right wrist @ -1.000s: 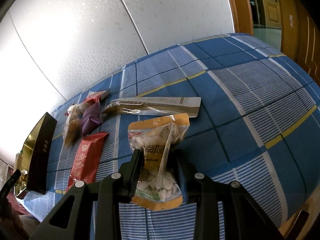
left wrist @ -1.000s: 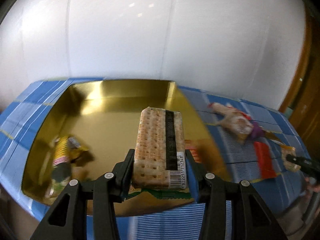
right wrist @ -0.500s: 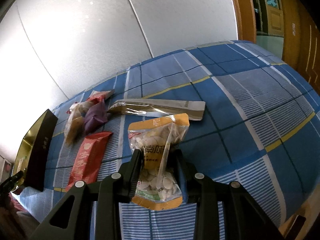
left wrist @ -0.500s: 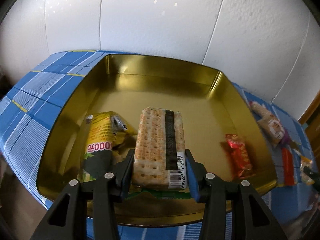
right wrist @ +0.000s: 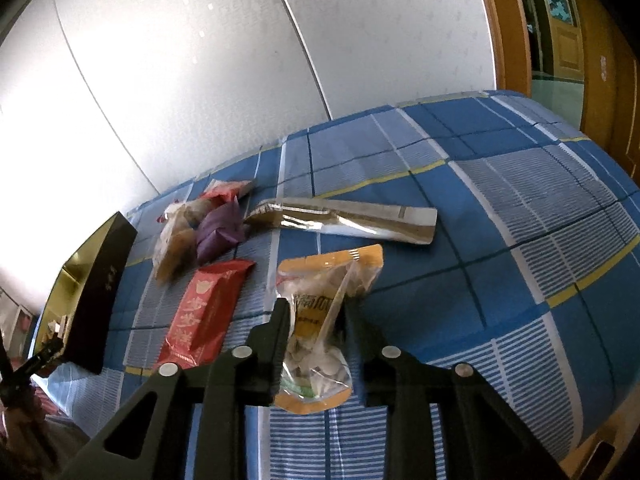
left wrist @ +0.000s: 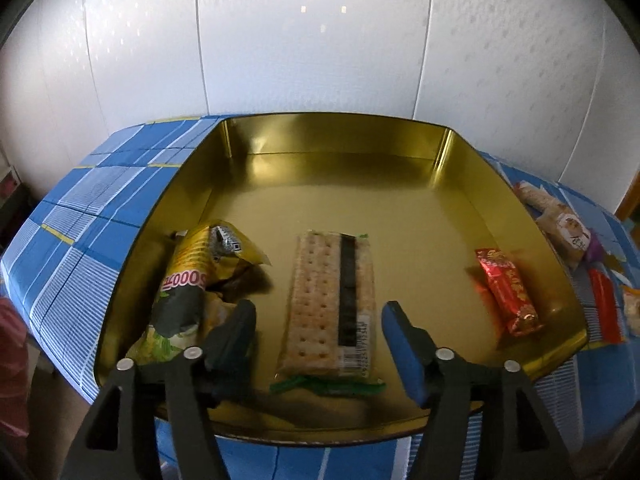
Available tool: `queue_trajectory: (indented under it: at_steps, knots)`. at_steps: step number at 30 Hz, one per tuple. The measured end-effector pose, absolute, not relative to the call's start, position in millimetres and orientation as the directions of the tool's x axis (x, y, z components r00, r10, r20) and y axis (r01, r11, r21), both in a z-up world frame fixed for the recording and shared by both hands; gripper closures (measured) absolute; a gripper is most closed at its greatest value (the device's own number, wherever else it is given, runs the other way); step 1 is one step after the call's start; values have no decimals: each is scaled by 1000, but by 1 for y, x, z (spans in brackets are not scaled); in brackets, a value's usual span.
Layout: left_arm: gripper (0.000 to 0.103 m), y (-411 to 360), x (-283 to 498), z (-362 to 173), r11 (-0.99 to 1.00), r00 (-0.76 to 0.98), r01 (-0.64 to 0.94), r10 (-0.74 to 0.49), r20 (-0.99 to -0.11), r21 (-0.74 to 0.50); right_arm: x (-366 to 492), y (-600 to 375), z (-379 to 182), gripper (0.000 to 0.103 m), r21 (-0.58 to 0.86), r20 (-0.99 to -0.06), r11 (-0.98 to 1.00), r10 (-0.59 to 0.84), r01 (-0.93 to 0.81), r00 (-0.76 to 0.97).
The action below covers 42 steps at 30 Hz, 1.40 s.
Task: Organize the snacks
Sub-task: 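Carry the cracker pack into the gold tin and open the left gripper, then carry the clear orange-topped bag into the gold tin and open the right gripper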
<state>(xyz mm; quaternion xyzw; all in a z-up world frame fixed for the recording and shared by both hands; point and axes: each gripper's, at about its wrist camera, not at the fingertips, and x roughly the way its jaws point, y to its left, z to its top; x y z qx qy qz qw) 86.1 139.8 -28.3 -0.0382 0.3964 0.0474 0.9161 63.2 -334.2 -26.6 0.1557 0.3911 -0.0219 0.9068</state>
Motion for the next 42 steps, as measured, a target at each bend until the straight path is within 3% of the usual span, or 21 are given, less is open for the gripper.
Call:
queue_trajectory:
  at_steps: [6, 15, 32, 42]
  knots:
    - [27, 139, 71, -15, 991, 745, -83, -5, -667, -100, 65, -327, -30, 73, 242, -722, 961, 87, 132, 686]
    - [17, 131, 54, 0, 994, 792, -65, 0, -610, -84, 60, -314, -24, 76, 235, -693, 969, 112, 77, 712]
    - [13, 136, 46, 6, 987, 810, -160, 130, -571, -2, 58, -213, 3, 76, 281, -648, 948, 301, -148, 700]
    - [13, 153, 44, 4, 978, 798, -204, 137, -587, -49, 86, -110, 31, 76, 287, -630, 898, 439, -334, 641]
